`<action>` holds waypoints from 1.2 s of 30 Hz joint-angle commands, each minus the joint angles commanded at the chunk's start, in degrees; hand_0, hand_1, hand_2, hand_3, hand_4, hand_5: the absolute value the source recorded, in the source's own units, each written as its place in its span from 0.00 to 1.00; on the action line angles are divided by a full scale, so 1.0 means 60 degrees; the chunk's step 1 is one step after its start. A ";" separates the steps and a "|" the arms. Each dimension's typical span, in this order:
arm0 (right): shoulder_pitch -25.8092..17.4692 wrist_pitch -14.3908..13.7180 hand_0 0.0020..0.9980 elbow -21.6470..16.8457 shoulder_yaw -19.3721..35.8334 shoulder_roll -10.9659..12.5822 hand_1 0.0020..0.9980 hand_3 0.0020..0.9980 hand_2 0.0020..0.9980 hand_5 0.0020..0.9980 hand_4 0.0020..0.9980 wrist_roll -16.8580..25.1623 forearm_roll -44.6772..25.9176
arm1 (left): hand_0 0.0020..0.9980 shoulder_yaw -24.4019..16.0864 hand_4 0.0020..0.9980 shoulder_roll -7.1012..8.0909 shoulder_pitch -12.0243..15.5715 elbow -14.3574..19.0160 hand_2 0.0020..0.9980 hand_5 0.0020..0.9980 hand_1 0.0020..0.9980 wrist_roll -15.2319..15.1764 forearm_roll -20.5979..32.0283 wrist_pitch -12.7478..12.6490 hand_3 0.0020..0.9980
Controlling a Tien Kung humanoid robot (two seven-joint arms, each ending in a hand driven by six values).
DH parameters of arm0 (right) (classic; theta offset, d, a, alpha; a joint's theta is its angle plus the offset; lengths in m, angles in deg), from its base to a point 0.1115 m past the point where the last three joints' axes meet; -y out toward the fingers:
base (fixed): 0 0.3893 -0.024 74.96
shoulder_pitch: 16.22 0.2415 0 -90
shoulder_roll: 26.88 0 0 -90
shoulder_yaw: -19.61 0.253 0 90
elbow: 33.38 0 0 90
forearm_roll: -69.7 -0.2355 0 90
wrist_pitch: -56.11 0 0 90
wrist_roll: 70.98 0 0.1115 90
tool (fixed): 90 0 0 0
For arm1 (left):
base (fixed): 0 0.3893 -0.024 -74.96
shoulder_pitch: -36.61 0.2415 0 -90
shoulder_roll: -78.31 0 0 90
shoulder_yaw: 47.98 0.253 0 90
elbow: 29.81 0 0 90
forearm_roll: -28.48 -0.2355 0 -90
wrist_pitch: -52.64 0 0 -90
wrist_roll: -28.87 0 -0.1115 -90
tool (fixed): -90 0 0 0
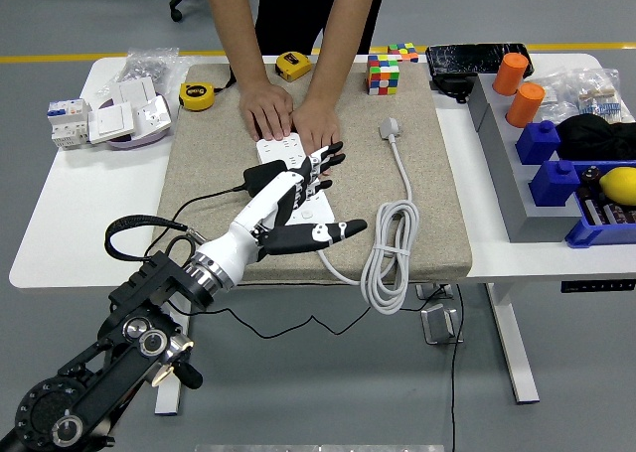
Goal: Pick up the plug,place it near the board,insert it into the board,press the button
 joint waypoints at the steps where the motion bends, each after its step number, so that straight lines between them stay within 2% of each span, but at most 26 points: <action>1: 0.0002 0.0002 0.97 0.0000 0.0000 -0.0004 0.91 0.86 0.86 0.92 1.00 0.0003 0.0001 | 0.77 -0.0034 0.94 0.0017 -0.0027 -0.0028 0.80 0.29 0.80 0.0123 0.0372 -0.0073 1.00; 3: 0.0014 0.0004 0.97 0.0000 -0.0016 -0.0006 0.91 0.86 0.86 0.92 1.00 0.0015 -0.0013 | 0.77 -0.0068 0.94 0.0075 -0.0133 -0.0097 0.80 0.29 0.80 0.0443 0.0812 -0.0225 1.00; 5: 0.0029 0.0008 0.97 0.0000 -0.0042 -0.0004 0.91 0.86 0.86 0.92 1.00 0.0023 -0.0021 | 0.77 -0.0060 0.94 0.0161 -0.0295 -0.0221 0.80 0.29 0.80 0.0853 0.0250 -0.0295 1.00; 6: 0.0037 0.0013 0.97 0.0000 -0.0065 -0.0002 0.91 0.86 0.86 0.92 1.00 0.0023 -0.0024 | 0.24 -0.0047 0.61 0.0236 -0.0416 -0.0330 0.36 0.18 0.23 0.1116 -0.0246 -0.0271 1.00; 11: 0.0049 0.0004 0.97 0.0000 -0.0078 0.0013 0.91 0.86 0.86 0.92 1.00 -0.0002 0.0009 | 0.24 0.0102 0.61 0.0447 -0.0803 -0.0594 0.36 0.18 0.23 0.1813 -0.2101 0.0225 1.00; 12: 0.0045 0.0004 0.97 0.0000 -0.0099 0.0022 0.91 0.86 0.86 0.92 1.00 -0.0009 0.0006 | 0.16 0.0210 0.53 0.0494 -0.0901 -0.0647 0.20 0.13 0.09 0.1964 -0.2473 0.0415 0.89; 14: 0.0041 -0.0005 0.97 0.0000 -0.0118 0.0041 0.91 0.86 0.86 0.92 1.00 -0.0021 0.0005 | 0.16 0.0388 0.53 0.0550 -0.1052 -0.0738 0.20 0.13 0.09 0.2232 -0.3280 0.0788 0.89; 17: 0.0038 -0.0013 0.97 0.0000 -0.0158 0.0063 0.91 0.86 0.86 0.92 1.00 -0.0031 0.0005 | 0.16 0.0611 0.53 0.0610 -0.1244 -0.0888 0.20 0.13 0.09 0.2852 -0.4522 0.1670 0.89; 19: 0.0038 -0.0010 0.97 0.0000 -0.0236 0.0074 0.91 0.86 0.86 0.92 1.00 -0.0029 -0.0027 | 0.14 0.0766 0.51 0.0657 -0.1340 -0.0991 0.17 0.09 0.05 0.3242 -0.5391 0.2260 0.88; 20: 0.0034 -0.0010 0.97 0.0000 -0.0264 0.0077 0.91 0.86 0.86 0.92 1.00 -0.0032 -0.0039 | 0.14 0.0839 0.51 0.0673 -0.1368 -0.1028 0.17 0.09 0.05 0.3351 -0.5763 0.2433 0.88; 25: -0.0008 -0.0006 0.97 0.0000 -0.0296 0.0058 0.91 0.86 0.86 0.92 1.00 -0.0053 -0.0019 | 0.14 0.0946 0.51 0.0653 -0.1381 -0.1104 0.17 0.10 0.05 0.3533 -0.7610 0.2574 0.88; 29: -0.0024 -0.0007 0.97 0.0000 -0.0310 0.0071 0.91 0.86 0.86 0.92 1.00 -0.0041 -0.0034 | 0.14 0.0949 0.51 0.0620 -0.1354 -0.1220 0.17 0.10 0.05 0.3673 -0.7876 0.2682 0.88; 33: -0.0026 -0.0002 0.97 0.0000 -0.0255 0.0085 0.91 0.86 0.86 0.92 1.00 -0.0036 -0.0039 | 0.14 0.0951 0.50 0.0610 -0.1417 -0.1429 0.17 0.10 0.04 0.3988 -0.7943 0.3027 0.88; 36: -0.0044 0.0012 0.97 0.0000 -0.0220 0.0061 0.91 0.86 0.86 0.92 1.00 -0.0061 -0.0022 | 0.14 0.0963 0.50 0.0621 -0.1467 -0.1487 0.17 0.10 0.04 0.3991 -0.7942 0.2997 0.91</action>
